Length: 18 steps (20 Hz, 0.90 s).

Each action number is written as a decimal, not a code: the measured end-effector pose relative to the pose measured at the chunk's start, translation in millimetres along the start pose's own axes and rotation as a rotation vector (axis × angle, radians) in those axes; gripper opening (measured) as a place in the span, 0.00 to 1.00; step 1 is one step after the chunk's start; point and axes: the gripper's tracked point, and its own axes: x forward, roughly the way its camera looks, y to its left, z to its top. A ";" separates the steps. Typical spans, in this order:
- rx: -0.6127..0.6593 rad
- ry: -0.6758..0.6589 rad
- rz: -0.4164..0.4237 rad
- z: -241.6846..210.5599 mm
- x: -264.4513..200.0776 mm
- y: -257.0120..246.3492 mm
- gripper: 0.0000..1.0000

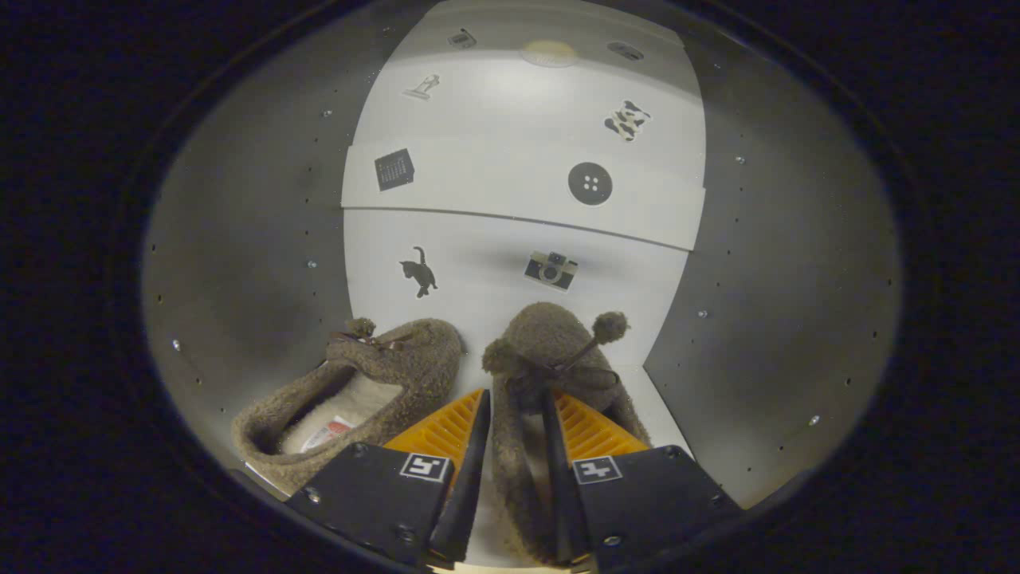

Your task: Open the shoe cabinet door, grab the shoes and put them into the shoe cabinet, then close the shoe cabinet door.

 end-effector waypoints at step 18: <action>-0.094 -0.208 0.082 4.8 -237.1 28.8 0.96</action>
